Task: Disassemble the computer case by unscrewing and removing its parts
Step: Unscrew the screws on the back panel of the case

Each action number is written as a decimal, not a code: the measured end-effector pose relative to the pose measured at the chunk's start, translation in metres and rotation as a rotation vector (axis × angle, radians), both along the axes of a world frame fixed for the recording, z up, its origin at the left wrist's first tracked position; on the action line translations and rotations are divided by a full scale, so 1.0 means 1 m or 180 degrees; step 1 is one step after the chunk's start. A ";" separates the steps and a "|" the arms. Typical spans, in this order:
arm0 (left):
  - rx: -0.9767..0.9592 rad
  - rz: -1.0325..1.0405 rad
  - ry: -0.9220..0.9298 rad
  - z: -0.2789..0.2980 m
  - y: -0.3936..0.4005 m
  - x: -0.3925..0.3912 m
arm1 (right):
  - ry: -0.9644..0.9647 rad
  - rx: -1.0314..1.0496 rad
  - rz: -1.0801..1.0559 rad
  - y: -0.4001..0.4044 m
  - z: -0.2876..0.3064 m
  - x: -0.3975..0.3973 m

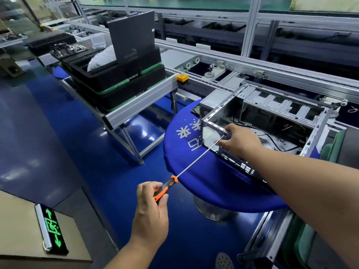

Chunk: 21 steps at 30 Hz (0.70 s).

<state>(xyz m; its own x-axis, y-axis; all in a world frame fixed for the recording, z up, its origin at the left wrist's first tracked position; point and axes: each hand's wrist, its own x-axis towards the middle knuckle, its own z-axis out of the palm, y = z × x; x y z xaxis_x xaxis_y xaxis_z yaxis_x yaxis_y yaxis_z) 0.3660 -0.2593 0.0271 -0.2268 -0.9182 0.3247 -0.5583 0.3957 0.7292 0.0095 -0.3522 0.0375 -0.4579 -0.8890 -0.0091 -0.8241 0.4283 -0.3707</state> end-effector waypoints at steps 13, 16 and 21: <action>0.1585 0.0751 0.1177 -0.007 -0.010 -0.006 | -0.0015 -0.0011 0.0007 0.001 0.001 0.000; 0.2965 0.1333 0.2114 -0.001 -0.017 -0.013 | -0.0011 0.0000 0.0014 0.001 0.000 -0.001; 0.3511 0.1403 0.2299 -0.002 -0.017 -0.012 | 0.0007 0.0018 0.0018 0.000 -0.002 -0.001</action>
<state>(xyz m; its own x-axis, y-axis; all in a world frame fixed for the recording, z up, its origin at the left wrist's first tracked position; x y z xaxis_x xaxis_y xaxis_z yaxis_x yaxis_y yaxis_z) 0.3536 -0.2761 0.0250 0.0508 -0.7252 -0.6866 0.1450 -0.6749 0.7235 0.0087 -0.3522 0.0353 -0.4530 -0.8914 -0.0130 -0.8273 0.4257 -0.3666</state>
